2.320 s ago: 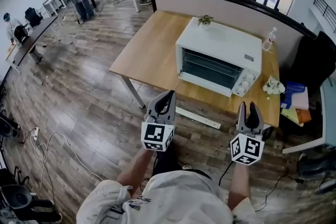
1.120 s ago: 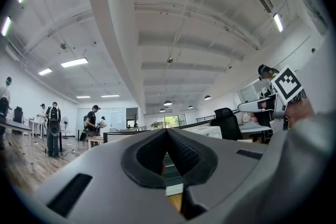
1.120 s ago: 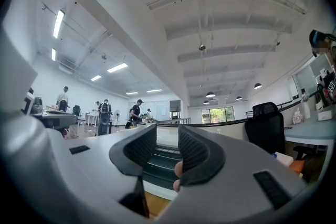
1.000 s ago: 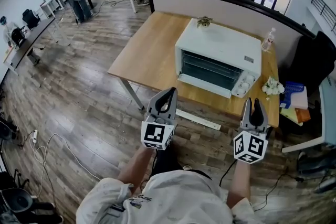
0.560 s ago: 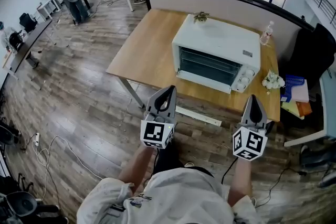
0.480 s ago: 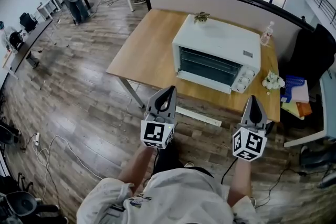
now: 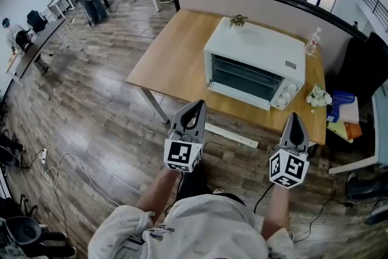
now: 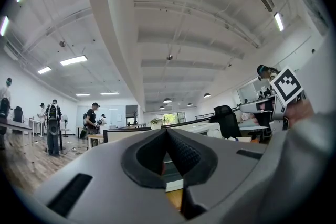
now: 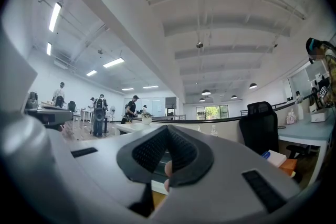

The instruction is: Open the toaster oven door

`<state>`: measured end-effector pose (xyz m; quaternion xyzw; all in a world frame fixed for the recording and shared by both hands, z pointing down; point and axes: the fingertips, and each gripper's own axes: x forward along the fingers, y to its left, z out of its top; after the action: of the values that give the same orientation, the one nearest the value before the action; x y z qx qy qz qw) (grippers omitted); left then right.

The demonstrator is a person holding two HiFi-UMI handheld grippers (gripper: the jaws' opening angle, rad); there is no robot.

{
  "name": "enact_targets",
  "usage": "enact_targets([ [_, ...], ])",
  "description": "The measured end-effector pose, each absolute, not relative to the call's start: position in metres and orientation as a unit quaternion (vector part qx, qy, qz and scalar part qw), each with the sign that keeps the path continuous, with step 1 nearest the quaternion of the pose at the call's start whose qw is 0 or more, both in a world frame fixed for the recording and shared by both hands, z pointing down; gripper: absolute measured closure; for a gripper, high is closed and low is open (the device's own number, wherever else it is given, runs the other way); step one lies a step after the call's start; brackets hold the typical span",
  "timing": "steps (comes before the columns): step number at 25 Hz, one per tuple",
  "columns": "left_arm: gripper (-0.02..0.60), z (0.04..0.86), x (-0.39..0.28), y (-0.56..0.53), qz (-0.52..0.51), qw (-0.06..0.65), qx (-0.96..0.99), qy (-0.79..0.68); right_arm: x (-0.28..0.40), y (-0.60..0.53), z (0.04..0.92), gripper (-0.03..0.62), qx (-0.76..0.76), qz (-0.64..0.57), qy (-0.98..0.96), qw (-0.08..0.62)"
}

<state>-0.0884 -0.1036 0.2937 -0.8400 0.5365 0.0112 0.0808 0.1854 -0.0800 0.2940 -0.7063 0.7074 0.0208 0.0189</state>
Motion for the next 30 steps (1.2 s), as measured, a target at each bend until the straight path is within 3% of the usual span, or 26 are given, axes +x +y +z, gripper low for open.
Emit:
enact_targets([
  [30,0.572,0.325,-0.089,-0.078,-0.014,0.055,-0.831,0.554,0.188,-0.053,0.328,0.572,-0.698,-0.006,0.716,-0.013],
])
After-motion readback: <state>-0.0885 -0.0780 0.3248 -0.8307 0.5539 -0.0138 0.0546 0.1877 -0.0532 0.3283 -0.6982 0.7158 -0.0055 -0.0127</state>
